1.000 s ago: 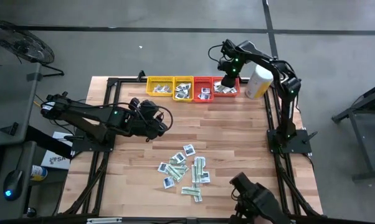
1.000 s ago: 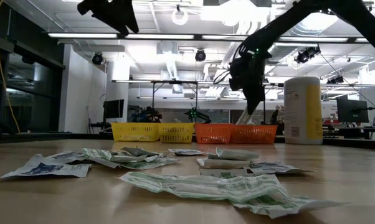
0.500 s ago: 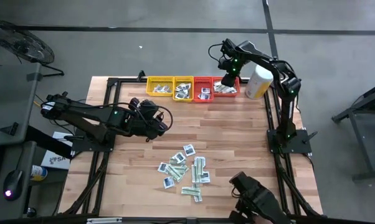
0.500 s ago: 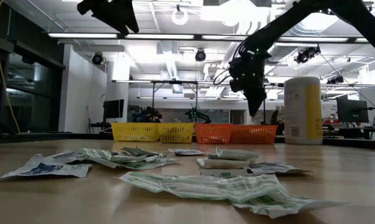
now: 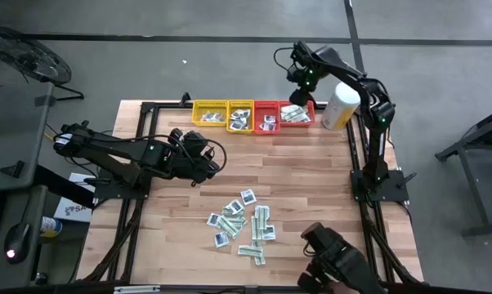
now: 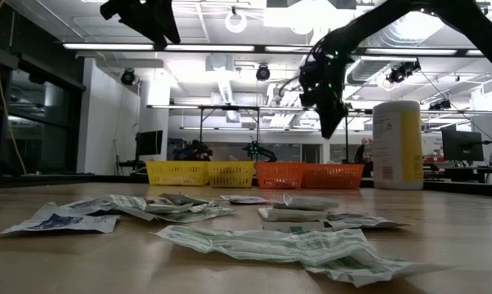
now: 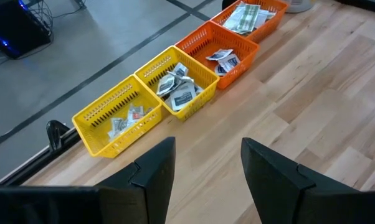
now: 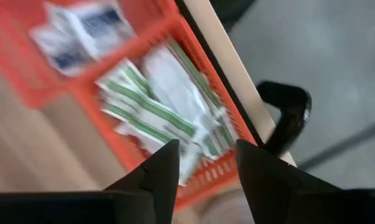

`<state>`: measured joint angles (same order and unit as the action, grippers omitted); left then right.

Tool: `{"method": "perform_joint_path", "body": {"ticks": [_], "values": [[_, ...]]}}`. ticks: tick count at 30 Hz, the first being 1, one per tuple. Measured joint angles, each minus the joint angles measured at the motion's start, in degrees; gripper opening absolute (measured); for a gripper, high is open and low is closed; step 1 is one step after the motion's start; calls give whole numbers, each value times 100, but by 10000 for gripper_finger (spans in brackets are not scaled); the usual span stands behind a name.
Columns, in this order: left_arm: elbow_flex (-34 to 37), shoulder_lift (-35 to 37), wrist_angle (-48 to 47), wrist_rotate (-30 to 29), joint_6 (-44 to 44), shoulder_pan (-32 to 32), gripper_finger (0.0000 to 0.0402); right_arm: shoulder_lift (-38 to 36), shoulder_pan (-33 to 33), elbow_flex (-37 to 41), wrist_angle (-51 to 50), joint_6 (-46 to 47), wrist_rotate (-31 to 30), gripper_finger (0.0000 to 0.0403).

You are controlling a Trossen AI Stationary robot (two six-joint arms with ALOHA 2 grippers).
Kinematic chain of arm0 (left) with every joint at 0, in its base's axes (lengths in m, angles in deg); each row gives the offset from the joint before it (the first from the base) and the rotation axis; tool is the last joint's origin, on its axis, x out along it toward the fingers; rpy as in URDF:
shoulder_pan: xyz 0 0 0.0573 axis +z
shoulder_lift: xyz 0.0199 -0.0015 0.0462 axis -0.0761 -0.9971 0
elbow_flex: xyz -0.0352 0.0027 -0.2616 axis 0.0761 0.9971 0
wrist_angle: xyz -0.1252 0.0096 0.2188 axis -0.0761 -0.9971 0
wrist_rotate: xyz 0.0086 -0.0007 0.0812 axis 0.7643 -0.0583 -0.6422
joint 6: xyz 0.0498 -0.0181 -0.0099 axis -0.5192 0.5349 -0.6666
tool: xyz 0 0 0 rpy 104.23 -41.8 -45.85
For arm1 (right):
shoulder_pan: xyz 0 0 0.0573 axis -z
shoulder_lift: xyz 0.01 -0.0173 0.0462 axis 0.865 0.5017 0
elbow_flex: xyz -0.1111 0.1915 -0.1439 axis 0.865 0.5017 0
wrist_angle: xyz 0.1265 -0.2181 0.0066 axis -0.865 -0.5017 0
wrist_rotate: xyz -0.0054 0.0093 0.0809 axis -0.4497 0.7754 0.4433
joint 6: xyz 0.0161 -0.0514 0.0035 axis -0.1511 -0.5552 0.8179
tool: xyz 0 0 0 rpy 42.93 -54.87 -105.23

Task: Pick & Place First Aid Supplies
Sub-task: Put the gray packet into the right yellow bin

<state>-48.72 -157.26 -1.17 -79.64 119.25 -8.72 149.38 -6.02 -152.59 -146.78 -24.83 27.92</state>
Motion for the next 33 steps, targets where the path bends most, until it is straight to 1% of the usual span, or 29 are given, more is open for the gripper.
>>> {"method": "perform_joint_path", "body": {"ticks": [8, 11, 13, 16, 21, 25, 29, 33], "values": [[0, 0, -81, 351, 68, -1, 181, -7, -243, -726, -550, 212, 1329, 145], [0, 0, -455, 456, 348, -3, 181, -7, -449, -869, -770, 220, 1687, 145], [2, 0, -779, 487, 608, -7, 181, -7, -624, -930, -895, 226, 1784, 143], [4, 19, -1079, 665, 772, -7, 181, -44, -931, -907, -984, 374, 1779, 140], [50, 27, -1059, 1028, 628, -58, 181, -63, -1571, -905, -1016, 700, 1773, 133], [538, 148, -739, 1430, 717, -274, 181, -96, -2058, -904, -1038, 955, 1576, 126], [1354, 447, 24, 1753, 1272, -728, 181, -256, -2391, -903, -1042, 1318, 1177, 116], [2189, 709, 1330, 2078, 2005, -1195, 181, -460, -2664, -903, -1038, 1695, 876, 106]]}}
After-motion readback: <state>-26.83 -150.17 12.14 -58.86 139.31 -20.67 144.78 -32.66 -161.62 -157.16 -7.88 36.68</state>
